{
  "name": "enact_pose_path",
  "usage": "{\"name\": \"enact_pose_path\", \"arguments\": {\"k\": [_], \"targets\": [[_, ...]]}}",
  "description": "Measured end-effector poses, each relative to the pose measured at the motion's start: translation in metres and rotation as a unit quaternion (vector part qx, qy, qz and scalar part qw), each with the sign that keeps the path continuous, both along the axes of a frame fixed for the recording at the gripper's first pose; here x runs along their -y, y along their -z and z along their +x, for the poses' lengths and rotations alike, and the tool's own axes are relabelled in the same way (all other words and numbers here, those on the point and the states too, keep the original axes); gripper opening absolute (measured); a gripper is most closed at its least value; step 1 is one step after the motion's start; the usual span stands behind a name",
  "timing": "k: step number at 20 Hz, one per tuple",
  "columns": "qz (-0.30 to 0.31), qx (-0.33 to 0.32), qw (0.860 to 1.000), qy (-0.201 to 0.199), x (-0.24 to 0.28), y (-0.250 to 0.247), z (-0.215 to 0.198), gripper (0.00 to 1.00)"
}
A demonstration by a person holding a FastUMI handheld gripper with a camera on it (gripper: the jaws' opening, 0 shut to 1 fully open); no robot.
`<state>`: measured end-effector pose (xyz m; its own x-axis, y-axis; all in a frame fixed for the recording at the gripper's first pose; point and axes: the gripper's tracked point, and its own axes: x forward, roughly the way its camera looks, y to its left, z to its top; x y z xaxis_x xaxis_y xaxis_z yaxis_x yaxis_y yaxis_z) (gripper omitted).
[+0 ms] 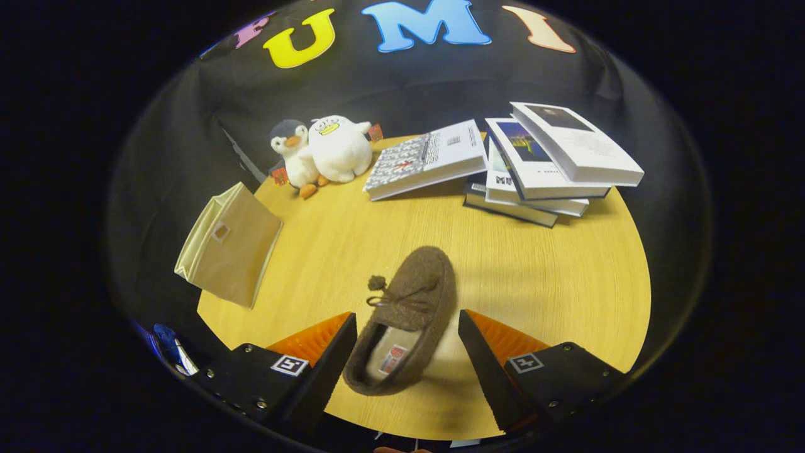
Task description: Open the storage box then place both shoes into the box .Put the left shoe in first, then the right shoe, with the right side of both shoes facing outward in a uniform manner.
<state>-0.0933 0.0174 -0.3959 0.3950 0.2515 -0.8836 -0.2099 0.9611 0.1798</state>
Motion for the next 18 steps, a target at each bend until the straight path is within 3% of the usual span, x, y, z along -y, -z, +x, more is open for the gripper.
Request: {"name": "enact_pose_path", "arguments": {"k": [6, 9, 10, 11, 14, 15, 16, 18], "targets": [[-0.041, -0.047, 0.998, -0.005, 0.019, 0.052, -0.010, 0.99], [-0.044, -0.052, 0.997, 0.018, 0.021, 0.069, 0.005, 0.99], [-0.042, -0.060, 0.997, 0.027, 0.019, 0.074, 0.008, 0.88], [-0.032, -0.067, 0.997, 0.028, 0.014, 0.077, 0.008, 0.85], [-0.019, -0.082, 0.996, 0.032, 0.007, 0.084, 0.010, 0.23], [-0.014, -0.075, 0.996, 0.052, 0.012, 0.077, 0.009, 0.22], [-0.014, -0.088, 0.995, 0.054, 0.015, 0.077, 0.006, 0.01], [0.007, -0.116, 0.991, 0.058, 0.008, 0.061, 0.000, 0.00]]}}
